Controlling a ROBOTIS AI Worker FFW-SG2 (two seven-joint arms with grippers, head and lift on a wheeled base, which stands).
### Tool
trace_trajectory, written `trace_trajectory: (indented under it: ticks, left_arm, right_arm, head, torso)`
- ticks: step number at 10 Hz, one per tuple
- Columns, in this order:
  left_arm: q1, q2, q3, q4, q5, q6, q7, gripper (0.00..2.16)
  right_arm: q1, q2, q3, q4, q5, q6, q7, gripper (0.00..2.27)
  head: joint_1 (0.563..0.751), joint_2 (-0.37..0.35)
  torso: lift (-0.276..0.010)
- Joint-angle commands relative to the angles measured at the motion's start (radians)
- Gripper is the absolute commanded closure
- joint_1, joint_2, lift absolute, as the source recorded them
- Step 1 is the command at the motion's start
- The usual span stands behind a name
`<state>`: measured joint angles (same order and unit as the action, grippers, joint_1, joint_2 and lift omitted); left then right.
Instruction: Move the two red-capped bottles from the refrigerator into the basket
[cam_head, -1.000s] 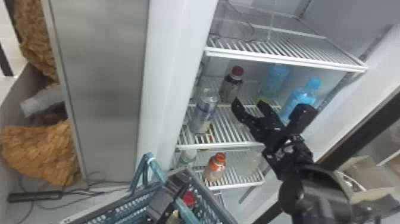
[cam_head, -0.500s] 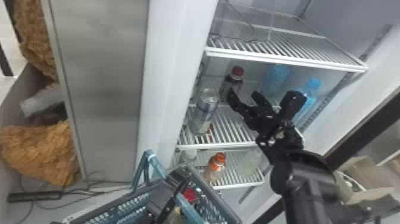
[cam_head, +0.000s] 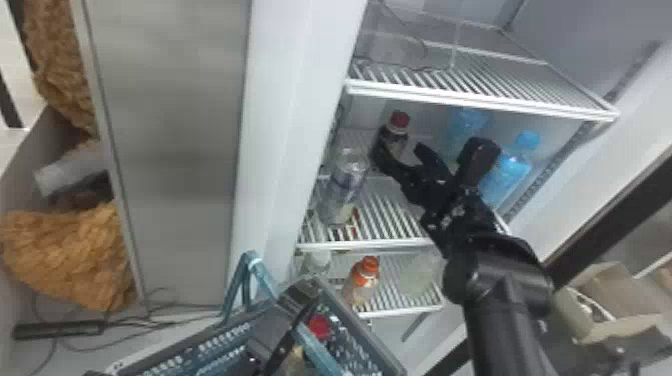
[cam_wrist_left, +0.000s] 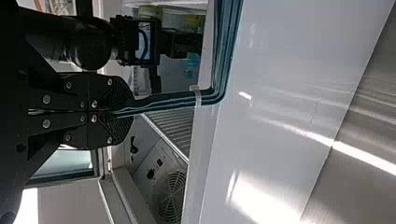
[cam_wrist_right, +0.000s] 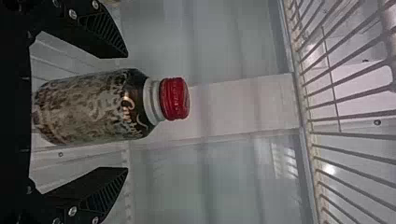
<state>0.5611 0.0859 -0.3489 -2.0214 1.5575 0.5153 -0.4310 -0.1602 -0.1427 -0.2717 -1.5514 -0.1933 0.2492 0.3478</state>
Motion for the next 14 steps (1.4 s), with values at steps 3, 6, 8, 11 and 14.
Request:
trace_trajectory:
  ticks: [3,6,8,11,14]
  left_arm:
    - [-0.002,0.000,0.000,0.000,0.000,0.000,0.000,1.20]
    - [-0.004,0.000,0.000,0.003,0.000,-0.002,0.000,1.20]
    - [-0.004,0.002,-0.002,0.003,0.000,-0.002,0.000,1.20]
    - [-0.004,0.005,-0.008,0.003,0.000,-0.002,0.000,1.20]
    - [-0.006,0.012,-0.032,0.000,0.026,0.025,0.000,1.20]
  right_arm:
    - [-0.031,-0.005,0.012,0.033,0.010,0.006,-0.007,0.21]
    - [-0.034,-0.009,0.012,0.055,-0.004,0.031,-0.007,1.19]
    - [-0.012,-0.011,0.009,0.016,-0.002,0.031,-0.007,1.25]
    - [0.077,-0.012,0.001,-0.133,-0.024,0.085,-0.006,1.26]
    - [0.155,-0.012,-0.023,-0.241,-0.050,0.121,-0.003,1.26]
  head:
    - [0.685,-0.350]
    - [0.689,-0.350]
    - [0.694,-0.350]
    - [0.695,-0.350]
    - [0.695,-0.350]
  torso:
    - [0.000]
    - [0.000]
    - [0.000]
    - [0.000]
    - [0.000]
